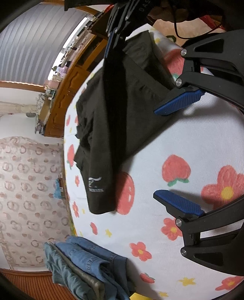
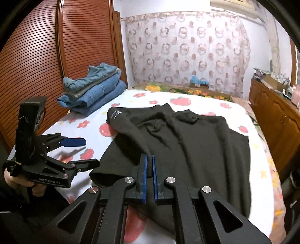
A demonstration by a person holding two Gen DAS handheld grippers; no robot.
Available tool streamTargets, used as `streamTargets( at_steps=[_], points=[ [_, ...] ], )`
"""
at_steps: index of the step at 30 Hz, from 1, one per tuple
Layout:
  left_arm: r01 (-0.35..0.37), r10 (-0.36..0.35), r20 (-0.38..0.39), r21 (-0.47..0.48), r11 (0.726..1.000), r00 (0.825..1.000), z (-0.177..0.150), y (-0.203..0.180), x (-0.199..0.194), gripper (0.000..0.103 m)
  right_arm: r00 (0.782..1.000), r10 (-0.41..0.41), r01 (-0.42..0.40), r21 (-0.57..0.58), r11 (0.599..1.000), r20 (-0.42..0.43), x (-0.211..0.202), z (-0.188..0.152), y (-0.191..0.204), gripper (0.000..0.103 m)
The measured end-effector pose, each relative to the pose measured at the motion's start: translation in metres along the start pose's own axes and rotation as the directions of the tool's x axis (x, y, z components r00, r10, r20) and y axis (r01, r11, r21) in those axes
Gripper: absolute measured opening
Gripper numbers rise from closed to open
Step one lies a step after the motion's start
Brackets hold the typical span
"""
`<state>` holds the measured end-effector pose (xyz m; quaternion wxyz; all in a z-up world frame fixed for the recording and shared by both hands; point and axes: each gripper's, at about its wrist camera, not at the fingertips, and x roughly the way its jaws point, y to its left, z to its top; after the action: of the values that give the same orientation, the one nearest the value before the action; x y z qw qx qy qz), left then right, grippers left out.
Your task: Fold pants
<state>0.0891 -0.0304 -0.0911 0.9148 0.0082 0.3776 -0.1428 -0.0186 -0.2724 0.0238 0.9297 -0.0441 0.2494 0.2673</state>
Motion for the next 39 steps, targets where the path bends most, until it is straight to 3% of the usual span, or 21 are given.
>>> streamTargets(
  at_steps=[6,19,39],
  points=[
    [0.029,-0.029,0.007,-0.011,1.0,1.0,0.008,-0.006,-0.004,0.083,0.998,-0.036,0.035,0.008,0.999,0.043,-0.024,-0.004,-0.003,0.005],
    [0.068,-0.07,0.02,0.063,0.996,0.997,0.03,-0.043,0.0,0.083,0.991,-0.103,0.1,0.037,0.994,0.08,-0.052,-0.012,0.002,0.005],
    [0.094,-0.093,-0.007,0.095,0.991,0.996,0.023,-0.064,0.007,0.083,0.985,-0.169,0.165,0.097,0.982,0.04,-0.065,-0.026,0.011,0.005]
  ],
)
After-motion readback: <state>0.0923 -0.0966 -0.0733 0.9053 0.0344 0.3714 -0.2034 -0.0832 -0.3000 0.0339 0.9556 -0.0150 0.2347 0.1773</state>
